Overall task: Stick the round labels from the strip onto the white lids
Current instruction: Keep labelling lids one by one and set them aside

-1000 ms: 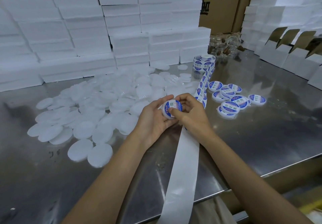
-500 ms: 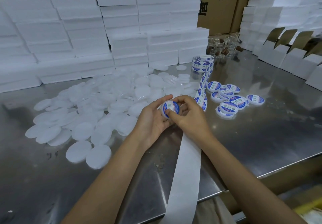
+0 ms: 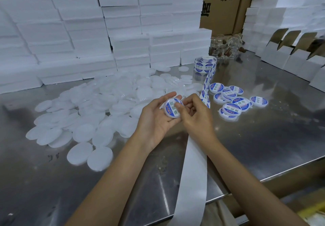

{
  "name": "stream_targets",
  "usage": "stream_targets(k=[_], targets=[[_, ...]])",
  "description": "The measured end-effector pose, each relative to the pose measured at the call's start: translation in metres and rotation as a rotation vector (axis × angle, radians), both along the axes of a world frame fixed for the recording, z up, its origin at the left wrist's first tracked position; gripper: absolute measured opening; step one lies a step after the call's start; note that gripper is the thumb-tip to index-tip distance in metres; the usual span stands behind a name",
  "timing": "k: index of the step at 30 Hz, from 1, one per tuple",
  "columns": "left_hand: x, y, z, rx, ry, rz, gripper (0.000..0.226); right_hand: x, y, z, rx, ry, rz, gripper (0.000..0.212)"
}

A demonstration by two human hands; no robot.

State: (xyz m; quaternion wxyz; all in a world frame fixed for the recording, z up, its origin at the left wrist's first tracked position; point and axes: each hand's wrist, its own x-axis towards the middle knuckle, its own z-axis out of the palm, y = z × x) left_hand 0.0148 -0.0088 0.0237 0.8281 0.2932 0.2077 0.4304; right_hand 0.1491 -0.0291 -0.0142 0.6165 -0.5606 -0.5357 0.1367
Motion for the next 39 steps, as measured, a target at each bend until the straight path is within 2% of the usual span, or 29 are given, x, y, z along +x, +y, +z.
stream_targets(k=[7, 10, 12, 15, 19, 22, 24, 28, 36, 39], targets=[[0.001, 0.000, -0.003, 0.036, -0.006, 0.026, 0.039, 0.000, -0.004, 0.002, 0.000, -0.010, 0.049, 0.015], [0.003, -0.003, 0.002, 0.036, 0.005, 0.032, 0.034, -0.005, -0.004, 0.001, -0.083, -0.029, 0.064, 0.037], [0.004, -0.005, 0.004, 0.028, 0.000, 0.029, 0.041, -0.006, -0.003, 0.000, -0.097, -0.041, 0.041, 0.040], [0.003, -0.004, 0.003, 0.018, -0.009, 0.020, 0.045, -0.005, -0.002, -0.001, -0.052, -0.016, 0.039, 0.026], [0.003, 0.001, -0.004, 0.058, 0.018, -0.002, 0.030, -0.003, -0.002, -0.001, 0.017, -0.021, 0.038, 0.014], [0.001, 0.003, -0.007, 0.226, 0.191, 0.017, 0.039, 0.000, -0.002, 0.000, 0.024, -0.026, 0.027, 0.006], [-0.002, 0.001, -0.008, 0.323, 0.322, 0.025, 0.048, 0.001, -0.003, 0.000, 0.037, -0.004, 0.020, 0.008], [-0.007, -0.001, -0.006, 0.440, 0.494, 0.099, 0.048, 0.003, -0.005, 0.003, 0.014, 0.024, 0.049, 0.013], [-0.007, -0.002, -0.005, 0.331, 0.477, 0.325, 0.016, -0.004, -0.013, 0.007, -0.063, -0.024, 0.216, 0.021], [-0.006, -0.001, -0.005, 0.314, 0.486, 0.347, 0.021, -0.003, -0.011, 0.006, -0.071, 0.019, 0.205, 0.021]])
